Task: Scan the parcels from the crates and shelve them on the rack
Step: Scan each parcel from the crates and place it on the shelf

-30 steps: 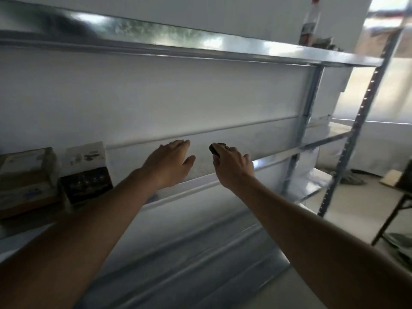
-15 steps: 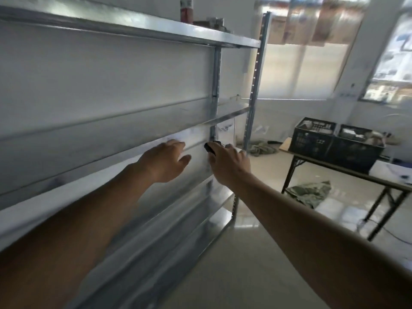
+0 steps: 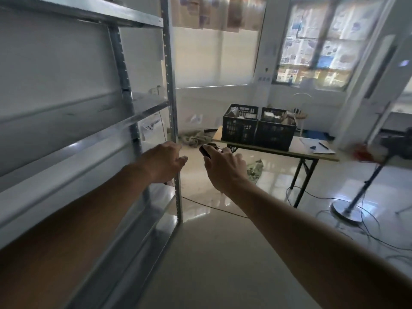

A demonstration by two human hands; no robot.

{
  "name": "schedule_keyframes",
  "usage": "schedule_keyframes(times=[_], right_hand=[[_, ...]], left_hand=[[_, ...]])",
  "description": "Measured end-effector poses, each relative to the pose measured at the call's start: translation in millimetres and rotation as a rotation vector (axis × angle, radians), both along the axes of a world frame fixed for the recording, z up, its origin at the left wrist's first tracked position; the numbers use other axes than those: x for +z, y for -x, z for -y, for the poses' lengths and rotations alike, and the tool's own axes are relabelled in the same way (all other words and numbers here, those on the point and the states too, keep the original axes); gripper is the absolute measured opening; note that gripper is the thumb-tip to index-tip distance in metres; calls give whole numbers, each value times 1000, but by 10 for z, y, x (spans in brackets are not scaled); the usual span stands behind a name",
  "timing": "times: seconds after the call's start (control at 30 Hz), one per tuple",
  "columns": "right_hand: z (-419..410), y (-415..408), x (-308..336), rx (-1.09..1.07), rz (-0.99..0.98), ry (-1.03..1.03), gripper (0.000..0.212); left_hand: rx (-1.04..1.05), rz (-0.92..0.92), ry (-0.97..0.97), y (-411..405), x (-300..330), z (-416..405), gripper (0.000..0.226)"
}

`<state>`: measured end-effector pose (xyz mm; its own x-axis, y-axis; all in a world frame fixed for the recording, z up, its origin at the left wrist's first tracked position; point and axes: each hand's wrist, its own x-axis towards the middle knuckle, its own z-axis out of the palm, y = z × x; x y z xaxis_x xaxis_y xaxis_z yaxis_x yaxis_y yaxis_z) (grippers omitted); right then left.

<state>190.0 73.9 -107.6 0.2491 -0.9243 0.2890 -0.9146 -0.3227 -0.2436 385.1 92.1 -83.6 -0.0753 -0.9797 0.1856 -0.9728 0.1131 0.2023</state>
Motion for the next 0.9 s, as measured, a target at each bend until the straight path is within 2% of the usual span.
schedule_keyframes(times=[0.17,0.47,0.9], right_hand=[[951,193,-18,-138,13,-17,43],[2416,699,-81,-292,34,-45,51],[5001,1808,-279,-309,71,-72,50]], left_hand=[[-120,20,-18,245,-42,1207,63],[-296,33,-37,709,-102,3081,59],[-288,3,-84,1749,-374,5735,63]])
